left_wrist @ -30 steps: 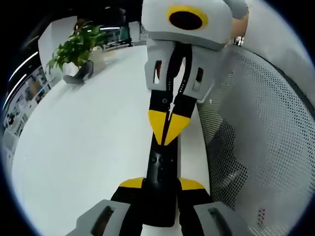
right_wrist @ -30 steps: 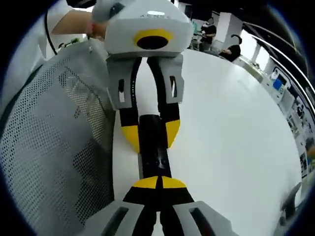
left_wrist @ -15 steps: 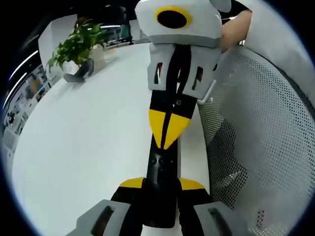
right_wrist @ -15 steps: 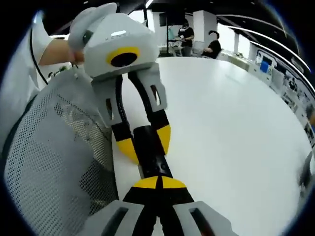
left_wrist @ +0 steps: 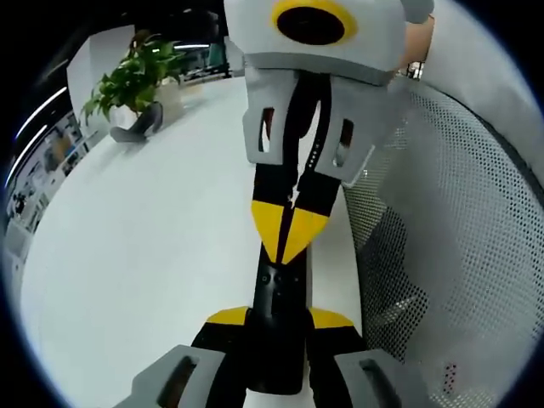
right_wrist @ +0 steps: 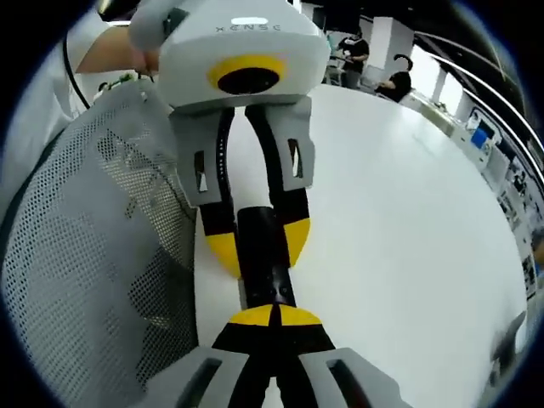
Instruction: Press the specified remote control buttons in sequence, fully releasing each button before pressing the next.
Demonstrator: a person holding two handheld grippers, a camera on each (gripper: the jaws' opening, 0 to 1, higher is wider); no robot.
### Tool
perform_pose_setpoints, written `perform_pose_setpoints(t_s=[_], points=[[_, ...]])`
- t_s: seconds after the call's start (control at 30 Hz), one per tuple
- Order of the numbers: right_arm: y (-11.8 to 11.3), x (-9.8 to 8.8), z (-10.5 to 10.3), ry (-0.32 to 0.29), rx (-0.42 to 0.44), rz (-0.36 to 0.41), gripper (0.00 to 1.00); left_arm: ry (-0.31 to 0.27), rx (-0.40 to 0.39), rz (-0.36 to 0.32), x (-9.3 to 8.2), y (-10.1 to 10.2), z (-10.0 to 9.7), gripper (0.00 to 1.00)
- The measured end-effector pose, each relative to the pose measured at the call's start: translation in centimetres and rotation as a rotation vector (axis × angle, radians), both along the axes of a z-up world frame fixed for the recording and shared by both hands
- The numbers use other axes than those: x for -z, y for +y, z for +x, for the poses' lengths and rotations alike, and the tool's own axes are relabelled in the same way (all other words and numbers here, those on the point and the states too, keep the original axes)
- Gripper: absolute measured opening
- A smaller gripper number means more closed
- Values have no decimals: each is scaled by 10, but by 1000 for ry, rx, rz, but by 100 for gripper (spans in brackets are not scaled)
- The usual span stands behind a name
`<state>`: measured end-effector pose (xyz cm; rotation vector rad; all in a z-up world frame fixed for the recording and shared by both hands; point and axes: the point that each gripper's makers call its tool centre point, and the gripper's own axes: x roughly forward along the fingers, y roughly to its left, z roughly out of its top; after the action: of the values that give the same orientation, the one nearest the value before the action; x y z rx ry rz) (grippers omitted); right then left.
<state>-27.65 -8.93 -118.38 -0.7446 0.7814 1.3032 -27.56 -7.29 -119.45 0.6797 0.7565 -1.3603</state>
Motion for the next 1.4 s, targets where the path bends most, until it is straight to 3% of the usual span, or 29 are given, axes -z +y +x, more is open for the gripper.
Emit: perform_pose_setpoints(t_s=[0.4,0.43,0.5,0.8,1.0,1.3,1.4], points=[[0,-2,-1,-94,31,4,0,0,-2,-7,0,0,0,24],[1,-2,-2,-93,20,0,0,0,-1,-7,0,0,0,24],[8,-3,-13,-31,15,33,0,0,-1,-6,0,0,0,24],[11,-1,-15,-46,-19,17,0,-1,-2,-15,-1,0,0,24],[15,2,-18,-93,-80,-35,0,0,8,-13,-1,0,-1,24],[15,2,-16,-32,-26,-36,0,-1,15,-17,-1,0,-1,24],[15,2,-16,26,30,1,0,-1,18,-24,-1,0,-1,24]])
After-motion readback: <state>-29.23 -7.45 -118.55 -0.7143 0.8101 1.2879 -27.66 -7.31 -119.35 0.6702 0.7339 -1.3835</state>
